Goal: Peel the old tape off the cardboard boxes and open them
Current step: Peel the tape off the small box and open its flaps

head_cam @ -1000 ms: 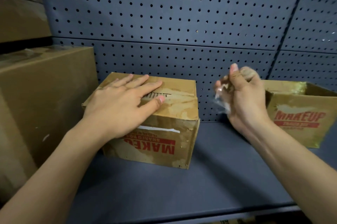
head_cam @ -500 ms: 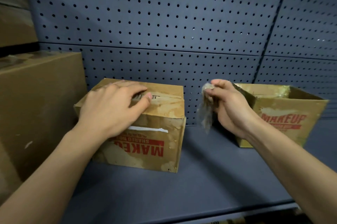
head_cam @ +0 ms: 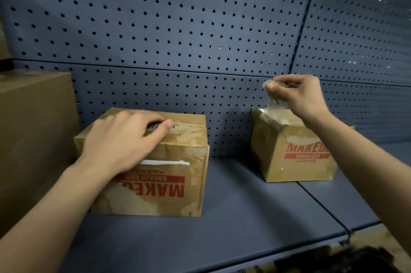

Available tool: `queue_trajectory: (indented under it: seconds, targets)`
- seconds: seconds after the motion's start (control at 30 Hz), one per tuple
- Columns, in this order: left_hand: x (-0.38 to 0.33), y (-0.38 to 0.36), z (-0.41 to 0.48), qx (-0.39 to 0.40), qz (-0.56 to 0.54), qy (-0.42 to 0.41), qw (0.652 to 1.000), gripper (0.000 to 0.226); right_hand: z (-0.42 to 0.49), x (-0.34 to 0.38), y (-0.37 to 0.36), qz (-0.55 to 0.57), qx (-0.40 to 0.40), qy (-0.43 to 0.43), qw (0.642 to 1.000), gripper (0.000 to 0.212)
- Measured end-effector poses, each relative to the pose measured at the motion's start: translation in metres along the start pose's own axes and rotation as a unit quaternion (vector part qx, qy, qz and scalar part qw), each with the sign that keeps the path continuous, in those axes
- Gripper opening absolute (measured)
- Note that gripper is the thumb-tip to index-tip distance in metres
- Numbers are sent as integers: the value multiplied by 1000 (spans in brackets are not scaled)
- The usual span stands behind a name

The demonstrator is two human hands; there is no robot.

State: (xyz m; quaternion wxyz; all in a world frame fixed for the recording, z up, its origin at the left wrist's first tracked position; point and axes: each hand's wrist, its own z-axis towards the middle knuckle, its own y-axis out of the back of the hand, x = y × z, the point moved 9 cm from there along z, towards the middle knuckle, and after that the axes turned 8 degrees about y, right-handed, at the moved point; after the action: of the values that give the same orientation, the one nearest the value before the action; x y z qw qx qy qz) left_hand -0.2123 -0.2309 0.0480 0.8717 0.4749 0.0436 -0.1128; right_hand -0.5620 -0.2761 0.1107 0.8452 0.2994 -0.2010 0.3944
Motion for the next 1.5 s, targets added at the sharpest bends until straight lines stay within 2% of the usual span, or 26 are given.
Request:
queue_trajectory:
  seconds: [0.17,0.3,0.37,0.4,0.57,0.73,0.87,1.0,1.03,1.17,1.37,1.5]
  targets:
    - [1,-3,4,13,-7,-3,1000,81,16,-38,13,-177,-25,-10,984,32]
    - [0,-1,2,19,-11,-10,1000,80,17,-60,14,-303,10,-45,952,28]
    - [-1,1,1,20,-13,-9,1000,75,14,-69,14,-329,41,-83,940,32]
    - [-2,1,1,21,-15,-9,1000,72,13,-72,14,-334,53,-94,936,34]
    - [-3,2,-2,34,-15,-3,999,70,14,-75,10,-345,97,-104,928,17]
    - [-5,6,-5,40,-11,-1,999,74,8,-73,3,-356,123,-122,918,26]
    - [-3,7,-7,41,-13,4,999,68,4,-59,0,-387,119,-105,908,21]
    - [-3,8,-9,36,-18,1,999,59,2,-57,-3,-347,119,-97,925,44]
    - [-3,8,-9,36,-18,0,999,62,2,-56,-4,-347,123,-86,926,43]
    - [-3,10,-10,34,-15,-4,999,67,1,-54,-7,-362,123,-49,923,14]
    - [-4,8,-10,44,-10,-2,999,60,0,-44,-13,-353,119,-24,928,9]
    - [-4,8,-9,26,-19,-7,999,59,-1,-32,-21,-355,123,1,927,14]
